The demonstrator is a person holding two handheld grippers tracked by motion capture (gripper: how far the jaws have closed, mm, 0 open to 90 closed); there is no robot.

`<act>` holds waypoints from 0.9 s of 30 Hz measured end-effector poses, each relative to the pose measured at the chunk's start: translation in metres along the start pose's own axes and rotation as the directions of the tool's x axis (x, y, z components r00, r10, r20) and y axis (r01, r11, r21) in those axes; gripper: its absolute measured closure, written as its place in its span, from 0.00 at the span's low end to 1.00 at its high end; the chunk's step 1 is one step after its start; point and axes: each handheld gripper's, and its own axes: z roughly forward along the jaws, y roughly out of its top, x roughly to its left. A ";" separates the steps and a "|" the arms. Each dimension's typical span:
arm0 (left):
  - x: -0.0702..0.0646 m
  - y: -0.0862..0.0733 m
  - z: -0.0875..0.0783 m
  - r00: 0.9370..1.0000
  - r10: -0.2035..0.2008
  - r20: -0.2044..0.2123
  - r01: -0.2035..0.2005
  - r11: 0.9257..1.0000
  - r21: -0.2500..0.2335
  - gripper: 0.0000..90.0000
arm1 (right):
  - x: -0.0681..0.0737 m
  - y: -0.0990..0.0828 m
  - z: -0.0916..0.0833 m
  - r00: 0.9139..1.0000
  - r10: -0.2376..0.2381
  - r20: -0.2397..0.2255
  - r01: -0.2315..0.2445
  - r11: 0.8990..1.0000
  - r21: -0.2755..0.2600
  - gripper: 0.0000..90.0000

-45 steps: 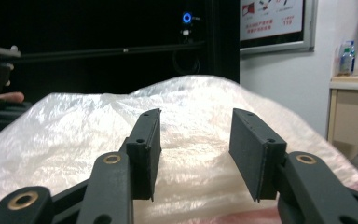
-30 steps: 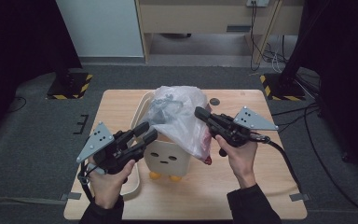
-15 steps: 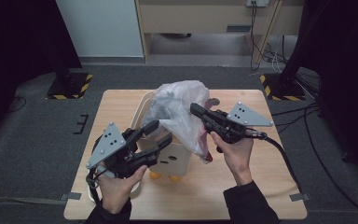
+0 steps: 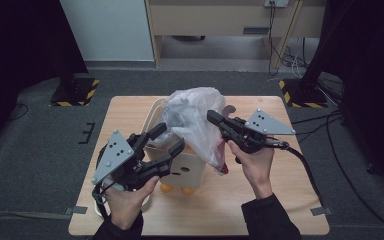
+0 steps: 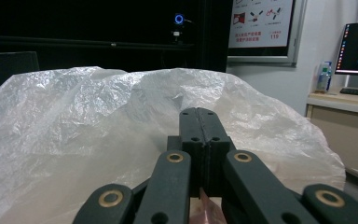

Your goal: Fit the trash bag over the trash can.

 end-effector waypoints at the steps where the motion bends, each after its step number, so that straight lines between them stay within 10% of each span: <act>1: -0.001 0.000 0.003 1.000 0.002 0.002 -0.002 1.000 0.003 0.41 | 0.001 -0.001 0.001 1.000 0.002 -0.004 -0.002 1.000 0.000 1.00; 9: -0.009 -0.007 0.028 1.000 0.015 0.003 -0.015 0.998 0.067 0.42 | 0.003 -0.001 0.001 1.000 0.005 -0.020 -0.005 1.000 -0.009 1.00; 20: 0.001 -0.018 0.031 0.999 0.001 -0.046 0.007 0.984 0.178 0.96 | 0.002 0.004 -0.005 0.998 0.026 -0.053 -0.028 0.999 -0.044 1.00; 27: 0.022 -0.019 0.013 0.995 -0.057 -0.077 0.070 0.983 0.171 1.00 | 0.000 0.008 -0.008 0.996 0.045 -0.071 -0.050 0.997 -0.067 0.87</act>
